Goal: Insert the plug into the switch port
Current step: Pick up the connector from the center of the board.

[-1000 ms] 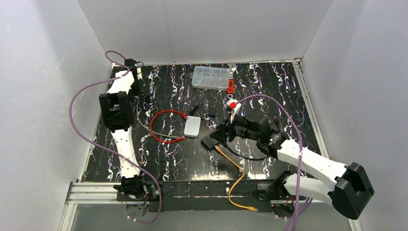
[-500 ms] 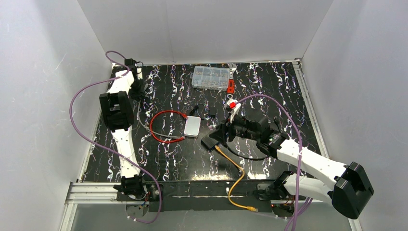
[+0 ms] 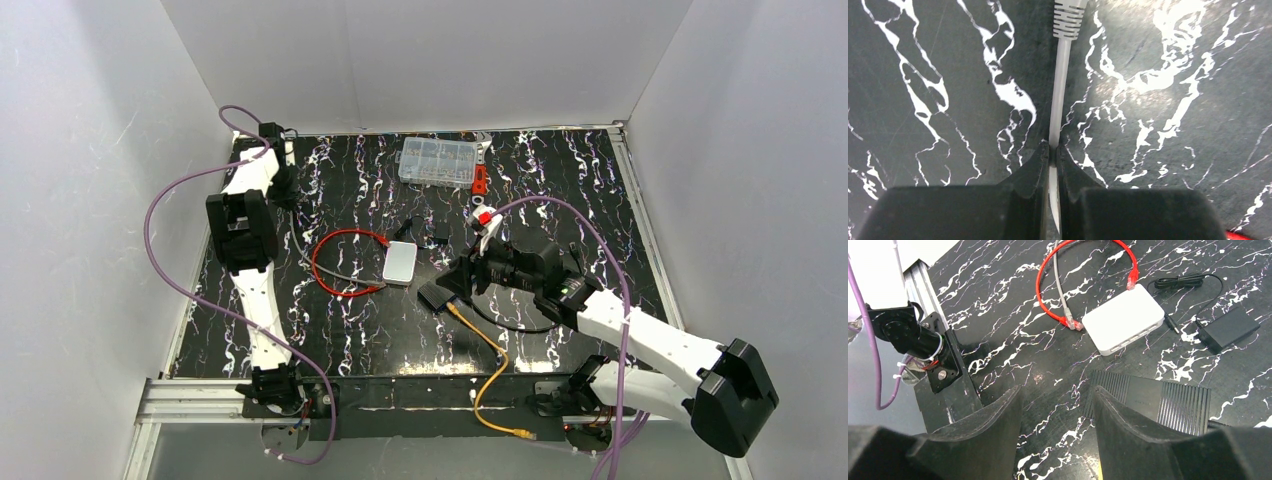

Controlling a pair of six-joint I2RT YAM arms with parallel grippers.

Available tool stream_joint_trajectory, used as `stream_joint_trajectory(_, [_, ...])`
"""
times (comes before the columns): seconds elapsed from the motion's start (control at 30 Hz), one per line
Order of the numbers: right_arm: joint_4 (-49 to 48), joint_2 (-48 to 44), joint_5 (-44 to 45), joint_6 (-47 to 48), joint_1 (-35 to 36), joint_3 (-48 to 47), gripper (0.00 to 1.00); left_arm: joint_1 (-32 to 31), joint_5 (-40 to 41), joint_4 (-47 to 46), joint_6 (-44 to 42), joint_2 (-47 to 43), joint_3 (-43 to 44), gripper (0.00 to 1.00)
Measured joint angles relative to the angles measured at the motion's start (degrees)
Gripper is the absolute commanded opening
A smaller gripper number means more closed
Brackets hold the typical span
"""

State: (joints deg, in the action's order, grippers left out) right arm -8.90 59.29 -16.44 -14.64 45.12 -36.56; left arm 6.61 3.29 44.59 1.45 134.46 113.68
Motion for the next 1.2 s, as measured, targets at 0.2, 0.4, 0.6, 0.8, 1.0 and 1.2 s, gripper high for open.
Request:
stream_joint_trajectory(0.2, [1.1, -2.1, 0.2, -0.1, 0.0, 0.0, 0.58, 0.0, 4.1, -0.5, 0.7, -3.8, -4.5, 0.0])
stream_joint_trajectory(0.4, [3.1, -5.9, 1.2, -0.1, 0.0, 0.0, 0.58, 0.0, 9.0, -0.8, 1.6, -13.3, -8.5, 0.0])
stream_joint_trajectory(0.6, [5.2, -9.4, 2.5, -0.1, 0.3, 0.0, 0.58, -0.1, 12.6, -2.0, 2.2, -25.4, -9.9, 0.0])
stream_joint_trajectory(0.8, [7.4, -11.8, 4.0, -0.1, 0.4, 0.0, 0.6, -4.3, 19.4, -2.8, 0.3, -34.6, -9.9, 0.0])
stream_joint_trajectory(1.0, [10.3, -14.3, 6.1, 0.4, 0.4, 0.0, 0.65, -17.7, 30.8, -6.3, -7.6, -39.9, -12.1, 0.0])
stream_joint_trajectory(1.2, [12.8, -17.0, 10.2, 2.4, 0.4, -0.1, 0.68, -27.1, 42.1, -12.5, -18.8, -47.3, -17.8, 0.0])
